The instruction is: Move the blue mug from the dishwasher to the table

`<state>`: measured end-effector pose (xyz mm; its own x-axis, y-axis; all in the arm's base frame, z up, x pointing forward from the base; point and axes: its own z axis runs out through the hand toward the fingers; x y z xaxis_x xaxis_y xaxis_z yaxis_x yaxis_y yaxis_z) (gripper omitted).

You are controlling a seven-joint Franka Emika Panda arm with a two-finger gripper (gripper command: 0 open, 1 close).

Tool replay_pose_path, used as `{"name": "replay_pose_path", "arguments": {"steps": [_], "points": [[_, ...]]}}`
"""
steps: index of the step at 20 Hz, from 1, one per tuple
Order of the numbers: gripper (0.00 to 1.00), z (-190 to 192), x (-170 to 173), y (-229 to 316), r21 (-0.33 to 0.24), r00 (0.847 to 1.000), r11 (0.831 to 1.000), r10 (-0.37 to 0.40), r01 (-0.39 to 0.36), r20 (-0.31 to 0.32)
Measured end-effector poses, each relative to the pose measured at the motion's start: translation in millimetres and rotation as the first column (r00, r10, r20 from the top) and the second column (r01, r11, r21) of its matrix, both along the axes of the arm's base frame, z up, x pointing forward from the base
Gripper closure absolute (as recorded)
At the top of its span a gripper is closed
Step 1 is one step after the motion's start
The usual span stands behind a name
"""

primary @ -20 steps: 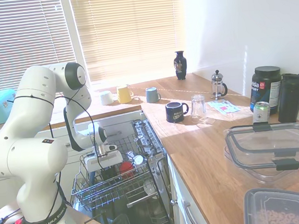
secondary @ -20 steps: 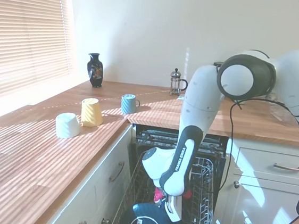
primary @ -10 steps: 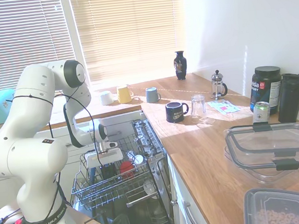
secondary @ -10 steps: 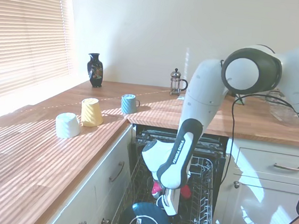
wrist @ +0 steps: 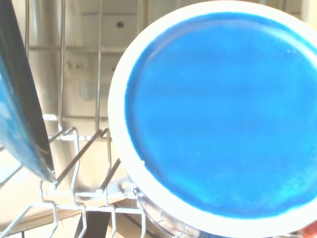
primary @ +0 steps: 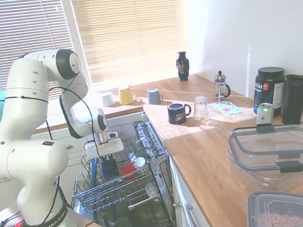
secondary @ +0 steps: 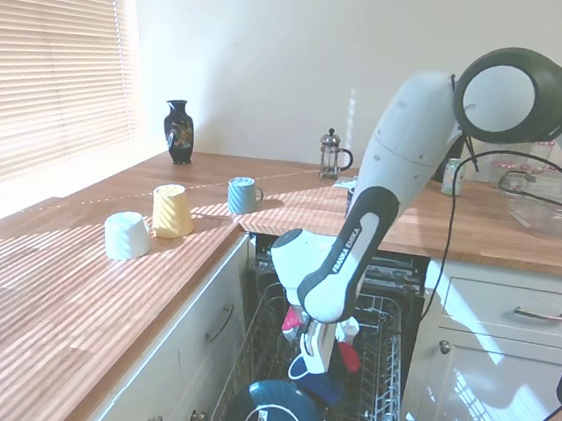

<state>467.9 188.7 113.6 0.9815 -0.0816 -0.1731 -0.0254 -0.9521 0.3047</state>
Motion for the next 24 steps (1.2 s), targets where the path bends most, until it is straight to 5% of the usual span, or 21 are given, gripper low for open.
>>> {"name": "replay_pose_path", "arguments": {"steps": [6, 12, 17, 24], "points": [[1.0, 49.7, 22.9, -9.0, 0.038, 0.99, 0.996, -0.085, 0.082, 0.109], [1.0, 106.5, 42.0, -20.8, 0.086, 0.958, 0.982, -0.185, 0.17, 0.218], [1.0, 160.1, 57.9, -45.8, 0.152, 0.914, 0.958, -0.28, 0.244, 0.293], [1.0, 248.0, 72.4, -115.5, 0.309, 0.825, 0.882, -0.452, 0.357, 0.338]]}}
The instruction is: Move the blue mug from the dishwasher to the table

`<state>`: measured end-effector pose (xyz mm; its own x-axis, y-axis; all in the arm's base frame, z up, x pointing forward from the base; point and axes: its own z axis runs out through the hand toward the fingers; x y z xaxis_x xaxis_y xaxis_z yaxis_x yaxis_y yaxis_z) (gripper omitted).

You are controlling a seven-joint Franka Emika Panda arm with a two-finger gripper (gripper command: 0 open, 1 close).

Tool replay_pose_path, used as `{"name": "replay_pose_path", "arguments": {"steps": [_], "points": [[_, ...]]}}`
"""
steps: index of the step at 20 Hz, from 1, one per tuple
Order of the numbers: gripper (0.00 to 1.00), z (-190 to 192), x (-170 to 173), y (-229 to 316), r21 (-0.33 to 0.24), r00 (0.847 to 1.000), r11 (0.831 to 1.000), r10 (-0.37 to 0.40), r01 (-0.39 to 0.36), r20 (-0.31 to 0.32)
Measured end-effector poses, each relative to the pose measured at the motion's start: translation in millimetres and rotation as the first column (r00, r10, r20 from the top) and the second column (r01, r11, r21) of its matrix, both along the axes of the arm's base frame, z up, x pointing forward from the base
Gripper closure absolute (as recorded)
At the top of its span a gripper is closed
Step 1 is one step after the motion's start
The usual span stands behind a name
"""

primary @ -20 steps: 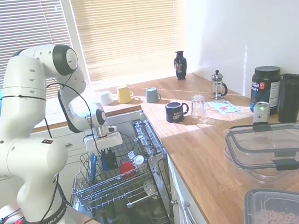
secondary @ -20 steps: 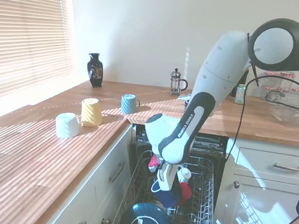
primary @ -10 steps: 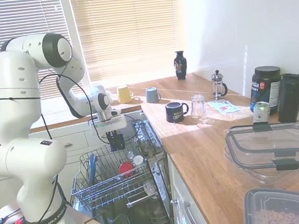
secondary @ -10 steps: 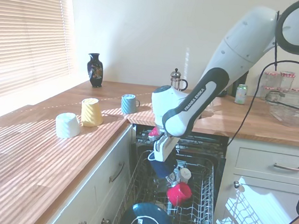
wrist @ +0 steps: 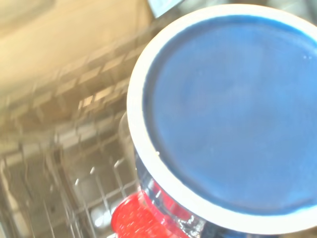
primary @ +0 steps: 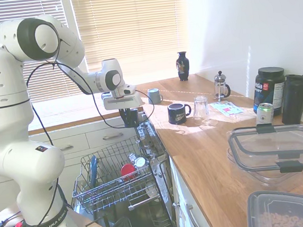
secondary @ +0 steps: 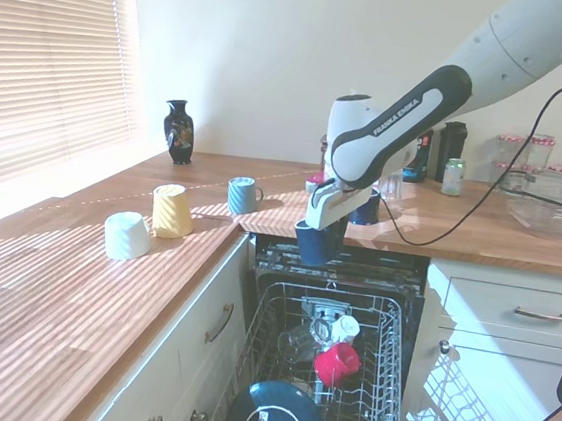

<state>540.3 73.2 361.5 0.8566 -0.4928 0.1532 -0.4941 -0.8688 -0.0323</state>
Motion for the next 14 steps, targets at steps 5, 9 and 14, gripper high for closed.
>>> {"name": "replay_pose_path", "arguments": {"steps": [5, 9, 14], "points": [[1.0, 33.3, 6.9, -39.0, 0.061, 0.997, 0.995, -0.075, 0.073, 0.017], [1.0, 55.5, 25.8, -54.0, 0.089, 0.993, 0.99, -0.114, 0.112, 0.024], [1.0, 60.9, 69.5, -63.2, 0.086, 0.99, 0.987, -0.14, 0.139, 0.001]]}}
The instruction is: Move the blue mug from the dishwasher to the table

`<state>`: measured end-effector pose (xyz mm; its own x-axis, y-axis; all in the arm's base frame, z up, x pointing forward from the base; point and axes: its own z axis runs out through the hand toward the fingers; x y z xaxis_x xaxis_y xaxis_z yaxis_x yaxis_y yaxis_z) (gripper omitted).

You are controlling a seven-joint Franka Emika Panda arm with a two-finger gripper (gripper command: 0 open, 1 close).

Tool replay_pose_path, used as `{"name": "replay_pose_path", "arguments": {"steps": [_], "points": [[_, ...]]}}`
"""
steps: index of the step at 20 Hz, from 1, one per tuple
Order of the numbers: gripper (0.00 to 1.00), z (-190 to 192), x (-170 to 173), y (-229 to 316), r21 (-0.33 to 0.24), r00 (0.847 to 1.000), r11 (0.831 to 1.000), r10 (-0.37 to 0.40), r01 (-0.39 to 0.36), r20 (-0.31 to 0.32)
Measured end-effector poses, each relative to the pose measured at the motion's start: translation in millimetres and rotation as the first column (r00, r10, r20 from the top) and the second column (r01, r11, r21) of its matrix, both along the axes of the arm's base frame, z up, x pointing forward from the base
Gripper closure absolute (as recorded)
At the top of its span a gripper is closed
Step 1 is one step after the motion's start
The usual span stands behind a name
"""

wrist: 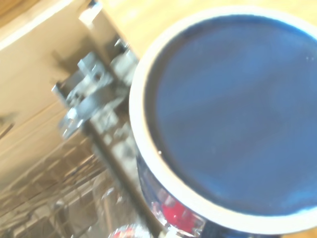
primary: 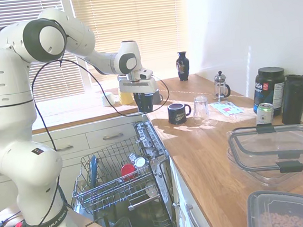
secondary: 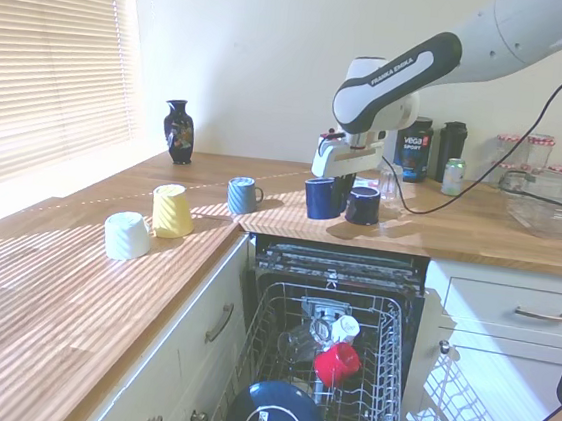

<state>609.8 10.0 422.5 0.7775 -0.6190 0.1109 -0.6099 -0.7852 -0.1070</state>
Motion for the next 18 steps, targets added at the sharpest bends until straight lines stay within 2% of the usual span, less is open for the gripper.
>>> {"name": "replay_pose_path", "arguments": {"steps": [5, 9, 18], "points": [[1.0, -1.7, 42.4, -26.0, -0.012, 0.999, 0.999, -0.039, 0.039, -0.036], [1.0, -15.8, 64.4, -34.5, -0.021, 0.997, 0.999, -0.044, 0.043, -0.063], [1.0, -52.5, 80.1, -43.0, -0.034, 0.994, 0.999, -0.038, 0.035, -0.107]]}}
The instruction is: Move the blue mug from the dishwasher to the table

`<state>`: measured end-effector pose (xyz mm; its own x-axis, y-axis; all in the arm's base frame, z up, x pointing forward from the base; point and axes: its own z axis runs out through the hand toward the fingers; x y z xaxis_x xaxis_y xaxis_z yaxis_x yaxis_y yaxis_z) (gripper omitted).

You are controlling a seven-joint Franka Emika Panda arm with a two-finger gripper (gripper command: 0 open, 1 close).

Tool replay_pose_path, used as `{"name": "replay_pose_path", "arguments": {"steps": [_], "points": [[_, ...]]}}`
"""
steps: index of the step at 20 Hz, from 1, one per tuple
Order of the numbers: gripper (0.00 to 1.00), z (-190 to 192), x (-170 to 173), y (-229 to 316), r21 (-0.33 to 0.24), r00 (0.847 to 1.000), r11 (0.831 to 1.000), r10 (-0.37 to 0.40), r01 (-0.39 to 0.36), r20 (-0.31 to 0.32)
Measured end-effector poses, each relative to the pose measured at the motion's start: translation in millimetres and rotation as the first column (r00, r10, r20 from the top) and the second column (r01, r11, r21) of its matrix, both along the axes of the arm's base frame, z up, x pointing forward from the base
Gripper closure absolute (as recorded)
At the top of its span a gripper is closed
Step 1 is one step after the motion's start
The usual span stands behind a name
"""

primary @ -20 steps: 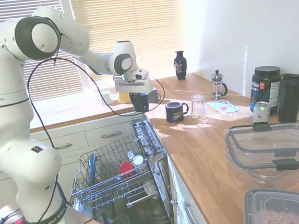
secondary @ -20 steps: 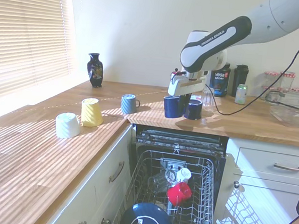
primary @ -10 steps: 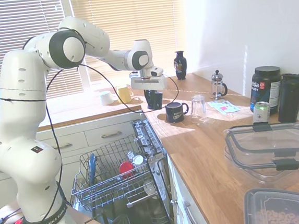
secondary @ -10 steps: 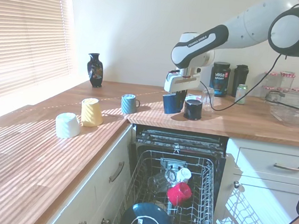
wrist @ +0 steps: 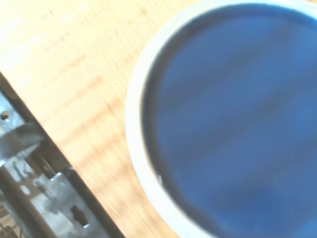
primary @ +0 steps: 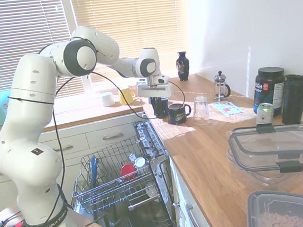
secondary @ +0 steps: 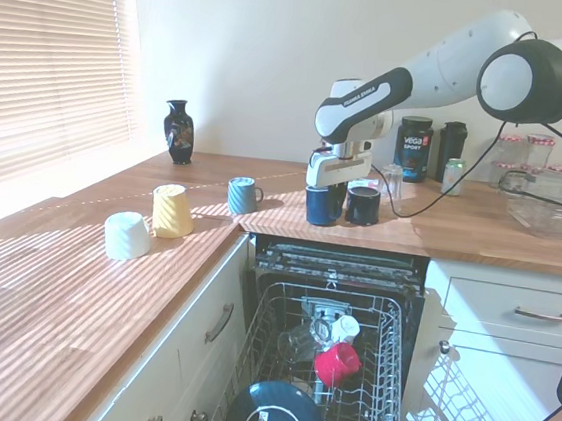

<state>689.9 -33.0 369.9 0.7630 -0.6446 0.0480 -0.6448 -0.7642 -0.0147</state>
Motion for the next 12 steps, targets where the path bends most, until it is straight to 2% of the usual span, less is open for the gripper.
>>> {"name": "replay_pose_path", "arguments": {"steps": [3, 4, 12], "points": [[1.0, -9.7, -0.1, 1.3, -0.002, 1.0, 1.0, 0.004, -0.004, -0.019], [0.0, -9.8, -0.2, 2.4, -0.003, 1.0, 1.0, 0.004, -0.004, -0.021], [0.0, -11.0, -1.0, 7.9, -0.033, 1.0, 0.999, -0.009, 0.008, -0.028]]}}
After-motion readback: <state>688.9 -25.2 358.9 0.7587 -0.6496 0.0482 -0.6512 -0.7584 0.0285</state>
